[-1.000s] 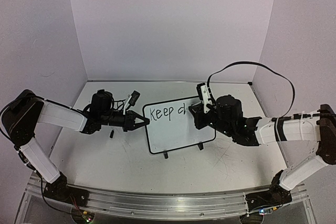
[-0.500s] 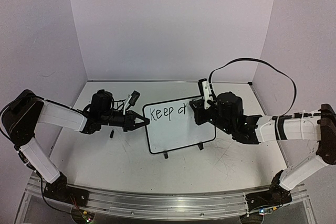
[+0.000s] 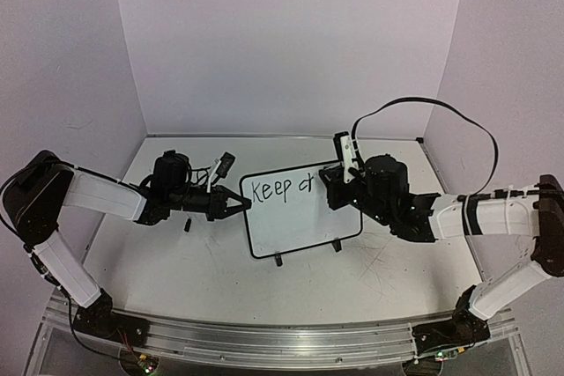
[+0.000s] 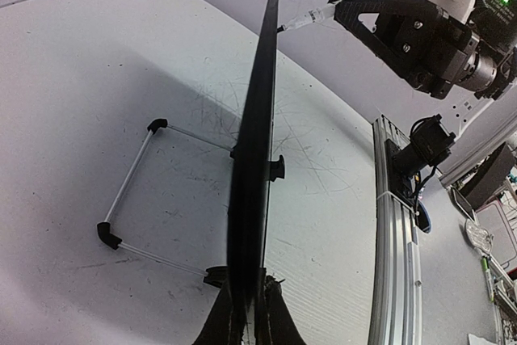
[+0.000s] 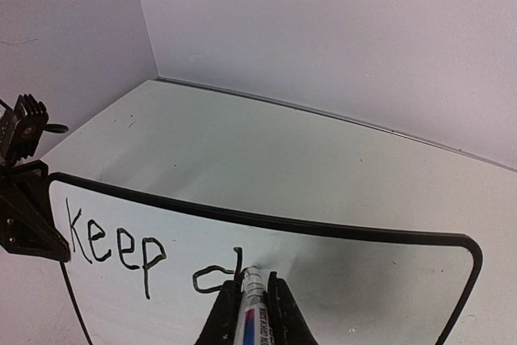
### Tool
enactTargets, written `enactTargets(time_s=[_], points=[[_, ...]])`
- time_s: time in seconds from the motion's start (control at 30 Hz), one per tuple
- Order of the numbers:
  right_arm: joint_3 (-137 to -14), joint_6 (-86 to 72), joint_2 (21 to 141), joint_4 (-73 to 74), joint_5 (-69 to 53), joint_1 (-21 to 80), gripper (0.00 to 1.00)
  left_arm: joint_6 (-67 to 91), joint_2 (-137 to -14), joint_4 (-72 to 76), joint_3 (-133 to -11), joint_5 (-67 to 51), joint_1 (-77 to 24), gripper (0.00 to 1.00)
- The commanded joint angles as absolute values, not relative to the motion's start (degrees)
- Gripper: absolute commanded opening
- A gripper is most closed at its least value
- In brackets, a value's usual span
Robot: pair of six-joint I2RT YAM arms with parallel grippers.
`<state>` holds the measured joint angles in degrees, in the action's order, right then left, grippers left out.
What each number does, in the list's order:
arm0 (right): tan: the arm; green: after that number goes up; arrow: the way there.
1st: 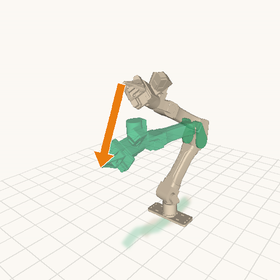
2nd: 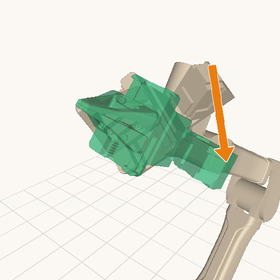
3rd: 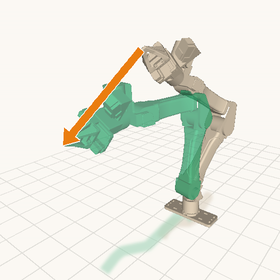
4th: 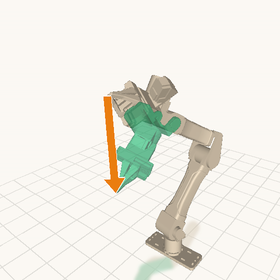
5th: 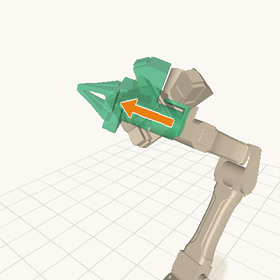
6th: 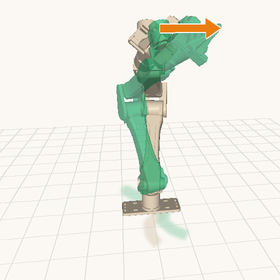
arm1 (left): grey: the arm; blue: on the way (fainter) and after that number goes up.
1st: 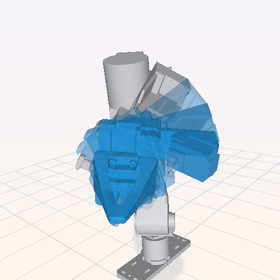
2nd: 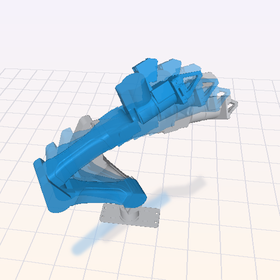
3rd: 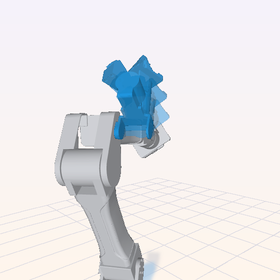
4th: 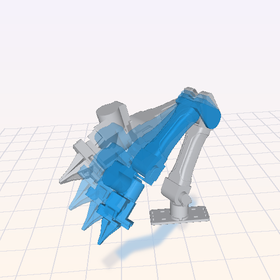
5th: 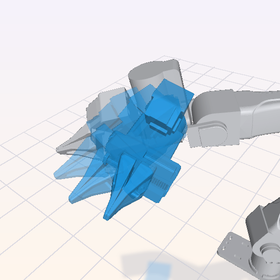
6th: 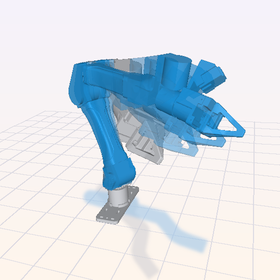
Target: Write a sentence on the whiteboard
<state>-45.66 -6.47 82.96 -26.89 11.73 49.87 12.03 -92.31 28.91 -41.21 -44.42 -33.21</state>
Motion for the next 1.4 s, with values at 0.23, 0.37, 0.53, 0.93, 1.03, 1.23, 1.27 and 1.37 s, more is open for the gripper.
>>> enactTargets(time_s=[0.23, 0.37, 0.53, 0.93, 1.03, 1.23, 1.27, 1.37], points=[[-43.30, -8.11, 80.81, -26.20, 12.83, 49.14, 0.00, 9.23, -92.56, 27.84, -42.43, -40.98, -33.13, 0.00], [-42.95, -8.49, 81.13, -26.10, 12.39, 49.14, 0.00, 9.23, -92.67, 27.85, -42.50, -40.96, -33.13, 0.00], [-42.30, -9.18, 81.56, -26.10, 11.71, 49.22, 0.00, 9.23, -92.65, 27.80, -42.56, -40.96, -33.13, 0.00], [-41.92, -9.54, 81.63, -25.74, 11.63, 49.14, 0.00, 9.14, -93.04, 27.81, -42.64, -40.96, -33.14, 0.00], [-42.06, -9.49, 81.74, -25.66, 11.82, 49.28, 0.00, 9.16, -93.25, 27.77, -42.67, -40.96, -33.13, 0.00], [-42.45, -9.32, 81.93, -25.23, 11.73, 49.21, 0.00, 9.14, -93.39, 27.72, -42.71, -40.93, -33.13, 0.00], [-42.42, -9.39, 82.02, -25.22, 11.63, 49.26, 0.00, 9.14, -93.39, 27.71, -42.75, -40.90, -33.13, 0.00], [-42.53, -9.35, 82.26, -25.22, 11.71, 49.30, 0.00, 9.14, -93.58, 27.71, -42.91, -40.87, -33.13, 0.00]])
